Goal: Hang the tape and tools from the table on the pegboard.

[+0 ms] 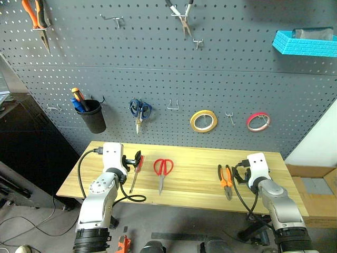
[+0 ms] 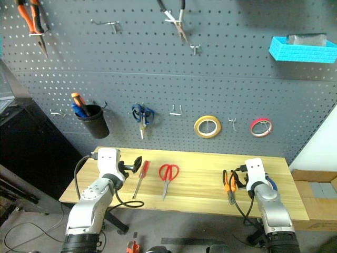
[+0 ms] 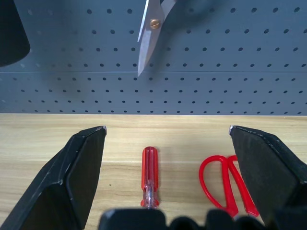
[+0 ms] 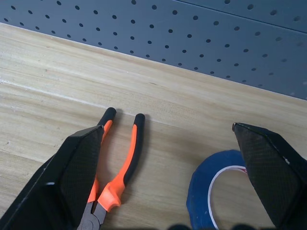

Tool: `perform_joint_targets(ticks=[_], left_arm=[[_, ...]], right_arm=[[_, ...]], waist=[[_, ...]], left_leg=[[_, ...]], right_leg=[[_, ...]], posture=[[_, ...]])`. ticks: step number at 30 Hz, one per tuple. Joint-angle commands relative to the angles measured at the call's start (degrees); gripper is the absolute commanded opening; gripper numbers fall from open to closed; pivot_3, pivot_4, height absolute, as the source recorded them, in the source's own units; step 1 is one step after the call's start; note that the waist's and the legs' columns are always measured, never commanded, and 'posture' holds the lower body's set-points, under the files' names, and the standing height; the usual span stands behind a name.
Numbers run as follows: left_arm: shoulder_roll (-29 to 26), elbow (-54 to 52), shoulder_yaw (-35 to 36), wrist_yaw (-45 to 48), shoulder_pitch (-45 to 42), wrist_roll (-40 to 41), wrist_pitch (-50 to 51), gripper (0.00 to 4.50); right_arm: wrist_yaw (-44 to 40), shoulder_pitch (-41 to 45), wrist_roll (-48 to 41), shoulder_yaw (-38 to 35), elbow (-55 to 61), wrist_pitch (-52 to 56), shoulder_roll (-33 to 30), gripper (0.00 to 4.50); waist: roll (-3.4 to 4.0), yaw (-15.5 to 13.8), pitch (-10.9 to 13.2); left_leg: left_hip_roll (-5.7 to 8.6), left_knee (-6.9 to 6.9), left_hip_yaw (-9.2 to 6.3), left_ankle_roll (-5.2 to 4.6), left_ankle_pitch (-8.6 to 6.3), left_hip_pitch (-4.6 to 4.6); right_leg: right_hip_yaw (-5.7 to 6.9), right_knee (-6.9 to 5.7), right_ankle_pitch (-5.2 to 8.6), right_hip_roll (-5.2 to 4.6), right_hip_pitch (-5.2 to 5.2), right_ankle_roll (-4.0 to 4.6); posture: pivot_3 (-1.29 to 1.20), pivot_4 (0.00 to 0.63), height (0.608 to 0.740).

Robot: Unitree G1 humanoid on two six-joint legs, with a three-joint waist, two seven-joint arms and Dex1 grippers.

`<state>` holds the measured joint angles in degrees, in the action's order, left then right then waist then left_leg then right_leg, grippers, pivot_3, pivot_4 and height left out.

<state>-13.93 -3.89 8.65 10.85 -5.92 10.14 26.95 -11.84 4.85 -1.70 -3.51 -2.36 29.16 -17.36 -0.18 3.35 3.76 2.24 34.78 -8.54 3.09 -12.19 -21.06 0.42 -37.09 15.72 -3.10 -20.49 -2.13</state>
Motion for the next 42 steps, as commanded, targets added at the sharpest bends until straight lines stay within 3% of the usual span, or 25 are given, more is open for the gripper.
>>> perform_joint_targets(ticks=[1, 35, 42], left_arm=[[-1.0, -1.5, 0.0, 1.0, -1.2, 0.4, 0.8, 4.43], [-0.8, -1.6, -0.2, 1.5, -2.1, 0.5, 1.8, 4.43], [-1.6, -0.3, -11.0, 11.2, -5.4, -0.3, 0.7, 4.43]], right_arm=[[0.6, 0.0, -0.5, -1.5, 2.6, -0.2, 0.1, 4.5], [1.1, -0.7, -0.4, -2.1, 3.6, 0.7, -0.2, 4.5], [-4.3, 1.3, -0.7, -1.0, -0.4, 0.2, -3.9, 4.5]], waist=[[0.0, 0.0, 0.0], [-0.03, 0.1, 0.7], [0.06, 0.0, 1.6]], left_leg=[[0.0, 0.0, 0.0, 0.0, 0.0, 0.0], [-0.01, -0.02, 0.0, 0.03, -0.02, -0.07], [0.02, 0.01, 0.01, 0.02, -0.01, -0.23]], right_leg=[[0.0, 0.0, 0.0, 0.0, 0.0, 0.0], [0.0, 0.01, 0.03, 0.0, -0.08, 0.02], [0.02, 0.06, 0.01, -0.01, -0.16, -0.02]], posture=[[-0.1, 0.004, 0.74], [-0.12, 0.03, 0.74], [-0.14, 0.069, 0.74]])
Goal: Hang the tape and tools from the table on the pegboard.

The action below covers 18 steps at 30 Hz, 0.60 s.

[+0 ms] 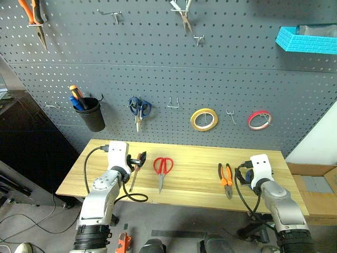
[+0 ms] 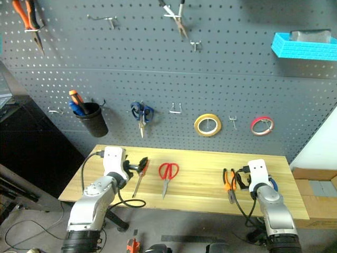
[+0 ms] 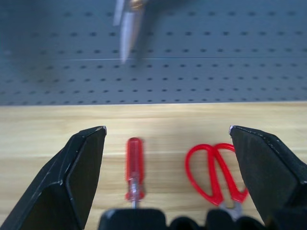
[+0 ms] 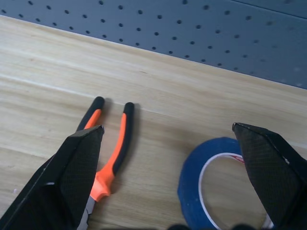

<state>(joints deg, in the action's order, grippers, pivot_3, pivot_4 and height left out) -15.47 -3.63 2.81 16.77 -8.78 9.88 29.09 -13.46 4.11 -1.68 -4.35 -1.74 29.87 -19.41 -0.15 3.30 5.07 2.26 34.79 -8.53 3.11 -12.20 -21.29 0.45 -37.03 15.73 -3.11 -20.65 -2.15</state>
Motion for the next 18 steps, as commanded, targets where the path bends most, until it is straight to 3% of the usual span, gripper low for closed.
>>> perform_joint_targets(ticks=[1, 9, 15, 18], left_arm=[[0.3, -0.3, -6.6, 7.2, -3.5, 0.8, -0.8, 4.43], [2.2, 13.2, -20.8, 27.0, -17.2, 0.6, -2.5, 4.43], [5.8, 29.0, -26.1, 32.7, -27.1, -4.6, -14.3, 4.43], [8.9, 37.9, -25.4, 30.6, -30.7, -7.0, -20.4, 4.43]], right_arm=[[-3.8, 2.8, -0.8, 0.1, -1.9, -0.7, -2.5, 4.5], [-11.9, 12.0, -1.2, -0.1, -16.2, -2.3, -9.4, 4.5], [-14.2, 15.9, -1.9, -0.4, -22.0, 0.0, -12.2, 4.5], [-13.8, 16.7, -3.8, -1.8, -22.0, 2.4, -11.5, 4.5]], waist=[[0.01, 0.0, 0.5], [0.1, 1.8, 3.3], [-0.24, 3.2, 5.9], [-0.42, 3.5, 6.9]], left_leg=[[0.0, 0.02, 0.04, 0.0, 0.0, -0.02], [-0.01, 0.08, 0.37, -0.16, 0.06, -0.66], [-0.02, 0.12, 0.88, -0.44, -0.1, -0.69], [0.01, 0.19, 1.17, -0.55, -0.16, -0.94]], right_leg=[[-0.02, 0.0, -0.01, -0.01, -0.01, -0.02], [-0.18, -0.1, -0.29, 0.02, -0.69, -0.47], [-0.62, -0.1, -0.26, 0.04, -0.84, -0.6], [-0.97, -0.05, -0.37, 0.03, -1.1, -0.8]], posture=[[-0.16, 0.088, 0.74], [-0.22, 0.167, 0.74], [-0.26, 0.223, 0.74], [-0.27, 0.241, 0.74]])
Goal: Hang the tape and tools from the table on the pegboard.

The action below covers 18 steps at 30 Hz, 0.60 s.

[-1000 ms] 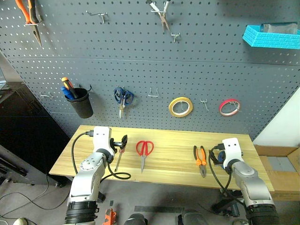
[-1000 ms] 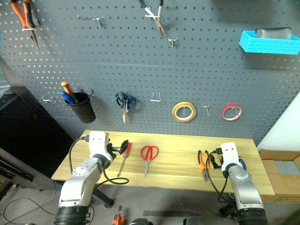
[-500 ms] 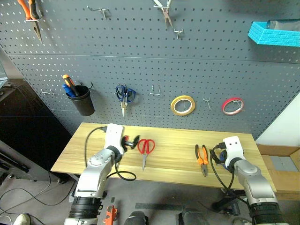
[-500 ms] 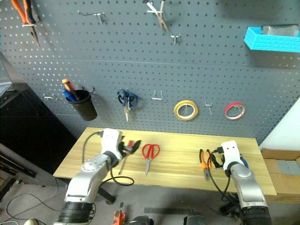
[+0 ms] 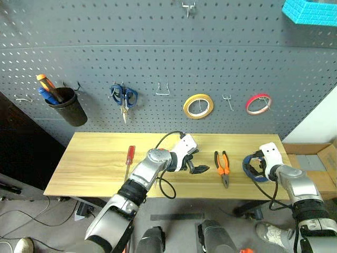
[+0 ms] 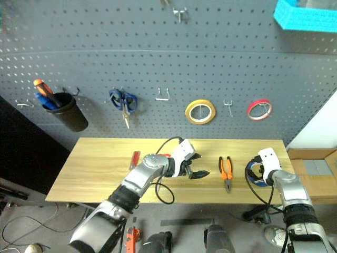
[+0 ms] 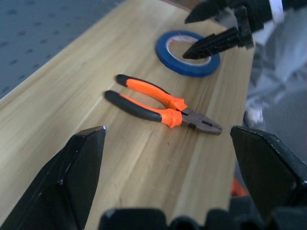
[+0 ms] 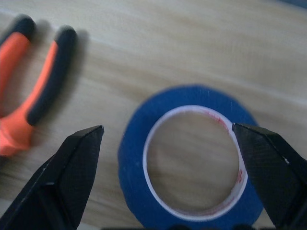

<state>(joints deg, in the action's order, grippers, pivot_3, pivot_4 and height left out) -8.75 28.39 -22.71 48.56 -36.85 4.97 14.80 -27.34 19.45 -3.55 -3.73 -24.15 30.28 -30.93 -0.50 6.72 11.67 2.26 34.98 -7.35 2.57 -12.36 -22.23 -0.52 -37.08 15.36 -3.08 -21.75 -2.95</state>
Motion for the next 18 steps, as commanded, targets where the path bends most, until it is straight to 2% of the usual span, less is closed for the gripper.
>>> perform_joint_targets(ticks=[1, 6, 12, 18], left_arm=[[3.6, 8.8, 0.9, -2.4, -3.7, -2.2, -7.1, 4.43], [7.3, 14.5, 1.7, -3.5, -5.4, -3.5, -10.5, 4.43], [9.5, 12.5, 2.3, -3.6, -5.1, -3.9, -9.6, 4.43], [9.1, 10.6, 3.4, -3.3, -5.1, -3.8, -8.3, 4.43]], right_arm=[[0.2, 1.7, -2.6, -3.0, 0.5, 3.0, 0.5, 4.5], [0.8, 3.3, -3.7, -3.5, -1.3, 4.9, 2.0, 4.5], [1.6, 6.4, -3.5, -3.3, -8.5, 2.5, 3.3, 4.5], [-0.2, 9.0, -2.0, -0.9, -14.8, -0.9, 4.1, 4.5]], waist=[[-0.11, 0.2, 0.4], [-0.22, 1.5, 1.2], [-0.22, 1.6, 2.0], [-0.22, 1.7, 2.0]], left_leg=[[0.0, 0.02, 0.12, -0.07, -0.04, -0.08], [0.01, 0.21, 0.38, -0.25, -0.15, -0.52], [0.02, 0.26, 0.45, -0.3, -0.18, -0.51], [0.01, 0.41, 0.51, -0.3, -0.18, -0.49]], right_leg=[[-0.12, 0.0, -0.01, -0.01, -0.11, -0.03], [-0.4, -0.03, -0.27, -0.06, -0.55, 0.02], [-0.46, -0.06, -0.24, -0.06, -0.57, -0.16], [-0.53, -0.13, -0.21, -0.05, -0.57, -0.39]], posture=[[-0.28, 0.242, 0.74], [-0.28, 0.252, 0.74], [-0.27, 0.249, 0.74], [-0.24, 0.232, 0.74]])
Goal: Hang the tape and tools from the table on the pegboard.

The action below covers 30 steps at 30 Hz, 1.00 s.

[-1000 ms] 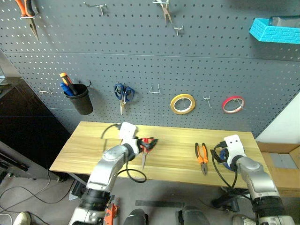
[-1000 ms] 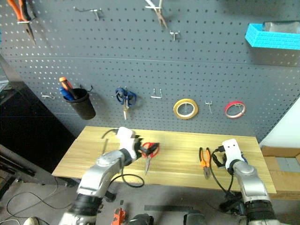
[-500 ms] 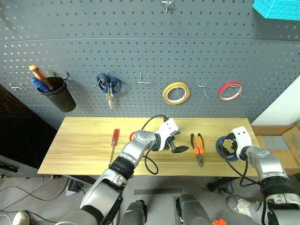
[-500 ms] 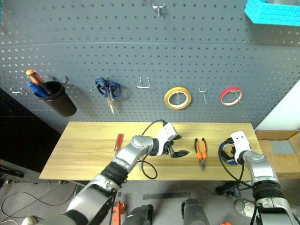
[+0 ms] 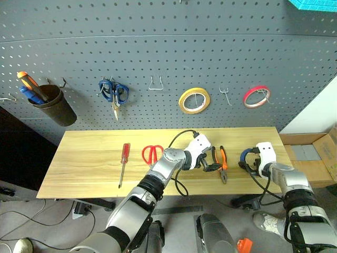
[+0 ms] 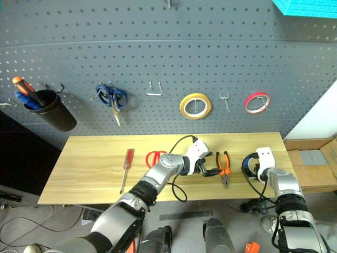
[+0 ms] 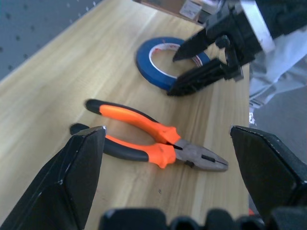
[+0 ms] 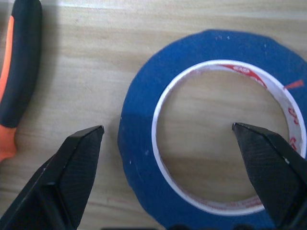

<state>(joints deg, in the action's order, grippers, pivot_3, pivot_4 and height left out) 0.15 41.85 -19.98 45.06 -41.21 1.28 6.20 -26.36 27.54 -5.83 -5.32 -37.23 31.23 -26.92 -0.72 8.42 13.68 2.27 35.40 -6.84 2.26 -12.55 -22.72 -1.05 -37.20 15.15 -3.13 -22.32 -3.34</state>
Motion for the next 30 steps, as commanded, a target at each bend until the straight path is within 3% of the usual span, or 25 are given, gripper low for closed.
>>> perform_joint_targets(ticks=[1, 4, 13, 14, 19, 24, 27, 30], left_arm=[[0.1, -3.0, 0.8, 0.3, -0.7, -0.2, 0.3, 4.48], [0.0, -3.2, 1.1, 0.2, -0.7, -0.3, 0.5, 4.5], [-0.1, -2.7, 2.2, -0.4, -1.9, -0.5, 0.2, 4.5], [-0.2, -2.5, 2.4, -0.4, -2.1, -0.5, 0.1, 4.5], [-0.8, -5.3, 2.6, 1.4, -0.7, 0.2, 0.0, 4.5], [-5.0, -22.4, 4.4, 4.4, 7.6, 5.1, 9.9, 4.5], [-9.4, -37.9, 7.1, 4.0, 15.1, 9.6, 19.1, 4.5], [-11.6, -49.3, 11.5, 0.1, 20.4, 13.3, 26.4, 4.5]], right_arm=[[-1.3, 1.1, 0.5, 0.8, -2.5, -2.2, 0.1, 4.31], [-1.5, 1.8, 0.1, 0.3, -4.4, -3.2, 0.3, 3.6], [-1.5, 3.8, 0.9, 1.0, -7.9, -6.5, 0.4, 0.56], [-1.5, 4.0, 1.0, 1.0, -8.2, -6.8, 0.4, 0.41], [-0.8, 0.2, 5.0, 4.6, -2.4, -10.7, -1.1, 0.41], [2.5, -13.4, 9.2, 6.9, 26.3, -11.8, -2.1, 0.41], [6.7, -20.5, 10.6, 7.3, 43.4, -16.4, 1.2, 0.41], [10.2, -22.4, 17.4, 11.9, 50.6, -23.3, 2.1, 0.41]], waist=[[0.0, -0.1, 0.0], [0.01, -0.1, 0.0], [0.03, -0.1, 0.0], [0.04, -0.1, 0.0], [0.2, -0.1, -0.2], [0.7, -0.1, -0.9], [0.73, 0.5, -1.4], [0.66, 1.1, -2.7]], left_leg=[[0.0, 0.04, 0.0, 0.0, 0.0, -0.02], [0.02, 0.32, -0.02, 0.0, -0.01, -0.1], [0.03, 0.59, 0.07, -0.02, 0.0, -0.11], [0.04, 0.61, 0.07, -0.02, 0.0, -0.11], [0.05, 0.64, 0.16, -0.01, 0.0, -0.1], [0.04, 0.61, 0.25, 0.12, 0.04, -0.16], [0.02, 0.56, 0.69, 0.19, 0.08, -0.27], [-0.06, 0.6, 0.75, 0.18, 0.08, -0.18]], right_leg=[[0.0, -0.01, -0.01, 0.0, 0.0, -0.02], [0.0, -0.04, -0.06, 0.0, 0.02, -0.1], [-0.15, -0.1, -0.21, 0.01, 0.04, -0.29], [-0.15, -0.12, -0.22, 0.01, 0.04, -0.3], [-0.25, -0.14, -0.24, 0.0, 0.02, -0.33], [-0.39, -0.43, -0.38, -0.07, -0.22, -0.09], [-1.08, -0.9, -0.31, 0.0, -0.89, -0.2], [-1.28, -0.99, -0.21, 0.02, -0.95, -0.38]], posture=[[-0.24, 0.227, 0.74], [-0.24, 0.223, 0.74], [-0.23, 0.193, 0.74], [-0.23, 0.189, 0.74], [-0.22, 0.151, 0.74], [-0.21, 0.118, 0.74], [-0.2, 0.081, 0.74], [-0.2, 0.059, 0.74]])
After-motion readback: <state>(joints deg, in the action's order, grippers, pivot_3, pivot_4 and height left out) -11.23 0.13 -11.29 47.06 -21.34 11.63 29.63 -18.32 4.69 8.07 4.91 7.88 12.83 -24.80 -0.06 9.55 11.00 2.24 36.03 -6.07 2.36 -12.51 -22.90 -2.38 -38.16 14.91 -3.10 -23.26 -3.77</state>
